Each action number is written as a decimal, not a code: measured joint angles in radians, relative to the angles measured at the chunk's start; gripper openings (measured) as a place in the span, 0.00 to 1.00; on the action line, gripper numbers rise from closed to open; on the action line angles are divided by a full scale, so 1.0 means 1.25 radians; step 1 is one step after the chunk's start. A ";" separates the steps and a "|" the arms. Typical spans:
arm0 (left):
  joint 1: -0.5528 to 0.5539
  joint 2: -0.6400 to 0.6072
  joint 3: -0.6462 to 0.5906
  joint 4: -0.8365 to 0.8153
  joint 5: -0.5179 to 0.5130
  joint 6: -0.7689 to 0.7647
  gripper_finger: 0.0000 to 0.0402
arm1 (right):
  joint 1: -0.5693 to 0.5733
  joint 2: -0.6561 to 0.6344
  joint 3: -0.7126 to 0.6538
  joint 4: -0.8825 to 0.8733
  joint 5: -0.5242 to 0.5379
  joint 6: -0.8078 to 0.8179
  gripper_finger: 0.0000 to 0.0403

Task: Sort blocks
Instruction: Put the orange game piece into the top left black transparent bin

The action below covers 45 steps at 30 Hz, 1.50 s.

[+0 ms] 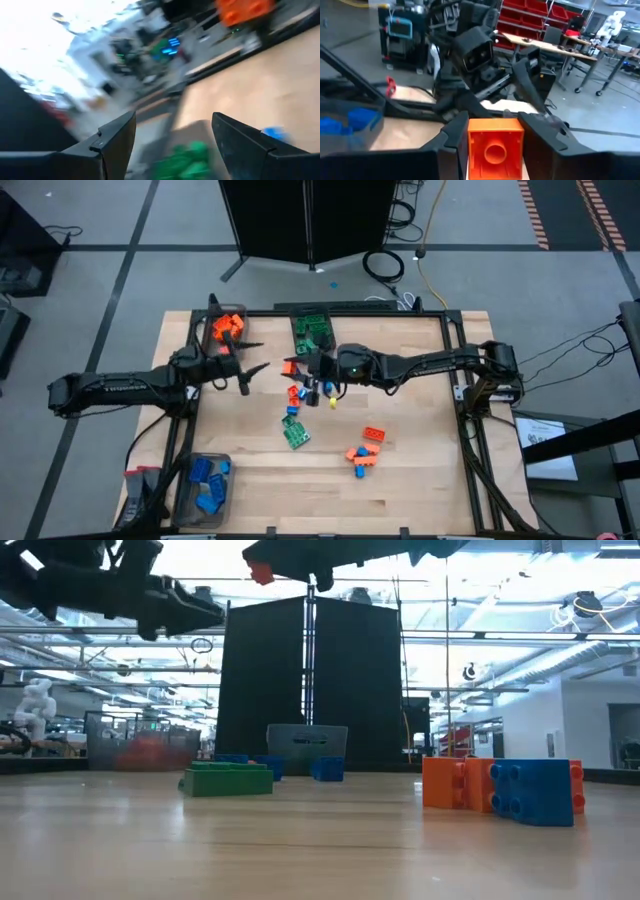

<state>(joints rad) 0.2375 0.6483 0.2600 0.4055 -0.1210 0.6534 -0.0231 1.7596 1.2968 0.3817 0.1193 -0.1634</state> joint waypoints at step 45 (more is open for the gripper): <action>-0.270 0.276 0.001 0.541 -0.030 0.993 0.65 | -0.033 -0.002 0.000 0.105 -0.185 0.056 0.30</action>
<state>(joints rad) -0.1005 0.9927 0.2607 1.0823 -0.1582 1.8949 -0.0639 1.7576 1.2968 0.5129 -0.1116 -0.0934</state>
